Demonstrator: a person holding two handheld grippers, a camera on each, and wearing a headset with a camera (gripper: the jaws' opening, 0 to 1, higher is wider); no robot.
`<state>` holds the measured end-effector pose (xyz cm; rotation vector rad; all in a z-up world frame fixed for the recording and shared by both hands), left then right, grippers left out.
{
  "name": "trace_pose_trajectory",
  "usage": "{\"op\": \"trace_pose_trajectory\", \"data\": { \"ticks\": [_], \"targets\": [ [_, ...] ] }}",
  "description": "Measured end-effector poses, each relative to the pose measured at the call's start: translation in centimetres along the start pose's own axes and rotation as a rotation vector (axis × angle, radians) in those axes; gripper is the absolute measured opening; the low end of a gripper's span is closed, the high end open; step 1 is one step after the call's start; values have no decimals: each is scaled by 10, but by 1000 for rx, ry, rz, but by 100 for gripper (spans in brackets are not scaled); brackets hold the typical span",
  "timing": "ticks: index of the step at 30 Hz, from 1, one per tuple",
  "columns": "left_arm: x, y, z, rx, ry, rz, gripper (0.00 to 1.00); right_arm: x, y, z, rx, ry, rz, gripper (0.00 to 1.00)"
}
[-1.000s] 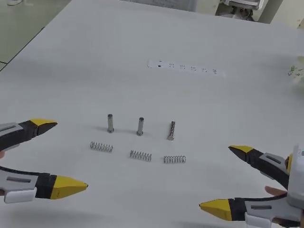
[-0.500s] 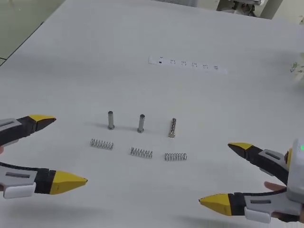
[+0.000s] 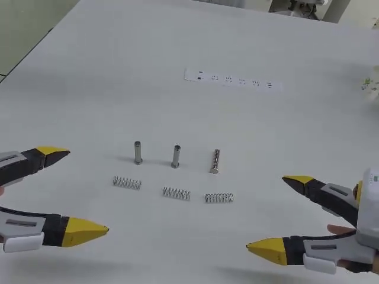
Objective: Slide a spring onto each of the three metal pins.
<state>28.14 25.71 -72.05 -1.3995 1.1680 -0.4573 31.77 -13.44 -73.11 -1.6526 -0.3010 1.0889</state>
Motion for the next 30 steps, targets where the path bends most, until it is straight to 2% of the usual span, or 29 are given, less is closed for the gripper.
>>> {"op": "trace_pose_trajectory", "data": {
  "ticks": [7,16,30],
  "targets": [
    [1,-2,2,2,2,-6,98,7,-11,-7,38,-5,14,92],
    [2,1,3,-2,-2,-6,98,19,-25,-15,96,-15,28,85],
    [2,4,1,-7,1,-3,98,36,-36,-27,174,-11,60,75]
  ]
}}
Point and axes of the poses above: the centre of the closed fingertips' face, and the gripper's own axes: x roughly forward along the fingers, z roughly to its left, y roughly out of its underside, the point moved 10 cm from there along -x, roughly backward along the fingers, and after that the axes turned 12 degrees about y, right-handed, at the moved point
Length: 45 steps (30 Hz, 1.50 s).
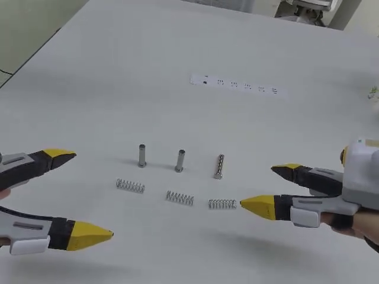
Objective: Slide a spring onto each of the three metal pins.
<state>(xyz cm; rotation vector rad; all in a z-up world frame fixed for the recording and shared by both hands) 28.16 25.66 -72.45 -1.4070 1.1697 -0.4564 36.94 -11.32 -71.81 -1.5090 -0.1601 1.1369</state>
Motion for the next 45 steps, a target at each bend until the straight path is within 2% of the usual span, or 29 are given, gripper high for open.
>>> {"op": "trace_pose_trajectory", "data": {
  "ticks": [7,14,25,45],
  "targets": [
    [-1,1,-1,-2,-2,0,98,9,-11,-3,28,10,24,72],
    [-2,1,-1,-4,-2,-1,98,18,-20,-9,113,32,50,68],
    [-1,3,0,-8,0,-2,98,37,-35,-13,174,62,112,60],
    [-1,5,0,-12,-1,-7,98,67,-46,-28,365,139,202,45]
  ]
}}
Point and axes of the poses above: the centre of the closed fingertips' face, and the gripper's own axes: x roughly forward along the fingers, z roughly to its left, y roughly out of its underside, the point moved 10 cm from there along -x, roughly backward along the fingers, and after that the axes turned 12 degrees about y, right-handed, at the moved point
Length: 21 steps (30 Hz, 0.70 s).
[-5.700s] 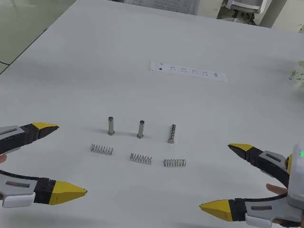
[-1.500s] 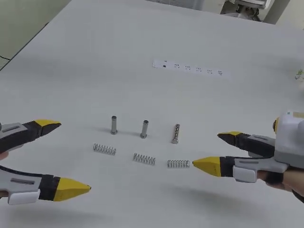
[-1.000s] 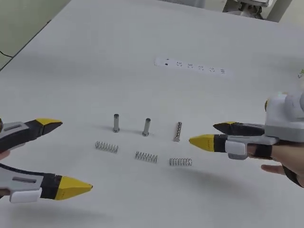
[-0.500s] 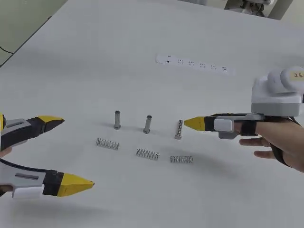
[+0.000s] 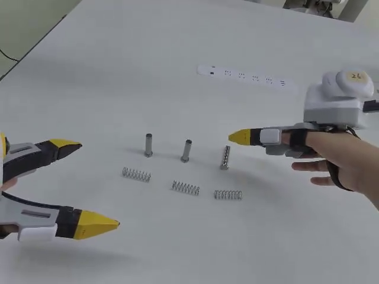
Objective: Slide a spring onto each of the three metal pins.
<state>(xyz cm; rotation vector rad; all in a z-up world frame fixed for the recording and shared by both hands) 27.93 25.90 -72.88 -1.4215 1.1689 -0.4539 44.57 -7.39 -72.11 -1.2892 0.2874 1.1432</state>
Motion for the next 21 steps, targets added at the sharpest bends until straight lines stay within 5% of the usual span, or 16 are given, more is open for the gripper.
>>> {"op": "trace_pose_trajectory", "data": {
  "ticks": [21],
  "targets": [
    [1,1,0,-6,0,-8,98,33,-4,-3,122,101,124,35]
  ]
}}
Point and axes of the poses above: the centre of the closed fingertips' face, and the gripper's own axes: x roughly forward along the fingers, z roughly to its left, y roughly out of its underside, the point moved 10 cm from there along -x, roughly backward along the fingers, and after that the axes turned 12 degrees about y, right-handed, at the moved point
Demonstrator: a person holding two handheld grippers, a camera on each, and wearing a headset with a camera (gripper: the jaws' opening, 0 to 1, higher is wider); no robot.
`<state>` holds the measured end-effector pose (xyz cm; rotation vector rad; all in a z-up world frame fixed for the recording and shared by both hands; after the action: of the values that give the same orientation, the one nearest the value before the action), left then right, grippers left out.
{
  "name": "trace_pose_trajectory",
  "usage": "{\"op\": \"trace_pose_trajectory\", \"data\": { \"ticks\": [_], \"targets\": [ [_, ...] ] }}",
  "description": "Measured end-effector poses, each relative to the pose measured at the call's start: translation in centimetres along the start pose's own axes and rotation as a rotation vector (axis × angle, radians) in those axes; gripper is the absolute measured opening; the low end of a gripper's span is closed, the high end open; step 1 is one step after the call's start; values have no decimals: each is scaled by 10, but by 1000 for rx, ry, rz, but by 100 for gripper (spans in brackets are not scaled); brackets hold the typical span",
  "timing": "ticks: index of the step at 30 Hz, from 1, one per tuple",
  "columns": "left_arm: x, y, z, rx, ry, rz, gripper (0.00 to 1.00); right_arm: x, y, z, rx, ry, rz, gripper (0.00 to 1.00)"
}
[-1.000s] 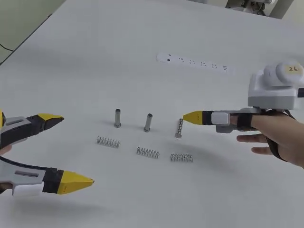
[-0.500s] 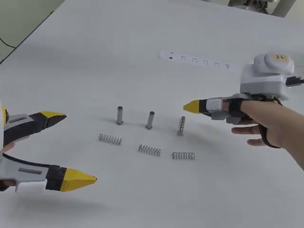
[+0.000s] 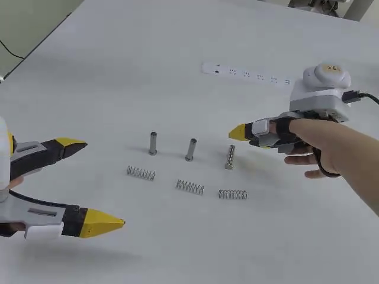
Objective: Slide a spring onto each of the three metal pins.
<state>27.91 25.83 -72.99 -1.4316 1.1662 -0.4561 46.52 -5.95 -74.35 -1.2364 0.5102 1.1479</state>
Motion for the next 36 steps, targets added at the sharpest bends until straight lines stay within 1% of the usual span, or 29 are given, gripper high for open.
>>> {"op": "trace_pose_trajectory", "data": {
  "ticks": [2,7,11,13,16,19,27,32,34,35,36],
  "targets": [
    [0,0,0,0,0,0,98,3,1,1,9,9,17,34],
    [0,1,0,-1,3,2,98,9,3,5,-8,34,43,32],
    [0,1,0,-3,3,3,98,14,5,5,-16,61,57,29],
    [-1,2,0,-2,4,4,98,16,5,6,-22,74,54,27],
    [-1,1,0,-2,3,3,98,18,7,5,-25,83,67,25],
    [-3,2,1,-4,1,1,98,19,8,3,-28,94,70,24],
    [-3,3,1,-6,-1,3,98,21,9,7,-22,90,75,21],
    [-3,4,0,-9,1,4,98,22,10,7,-32,98,81,21],
    [-3,4,0,-10,-1,2,98,23,10,7,-37,109,83,21],
    [-3,4,0,-12,-2,2,98,23,11,7,-37,116,92,20],
    [-4,5,0,-12,-4,2,98,24,11,7,-35,116,90,20]
  ]
}}
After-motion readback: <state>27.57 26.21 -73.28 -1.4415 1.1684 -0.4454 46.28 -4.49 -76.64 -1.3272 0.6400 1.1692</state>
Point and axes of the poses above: the centre of the closed fingertips' face, and the gripper's own axes: x roughly forward along the fingers, z roughly to its left, y roughly out of its underside, the point moved 10 cm from there along -x, roughly backward along the fingers, and after that the axes turned 12 degrees about y, right-handed, at the moved point
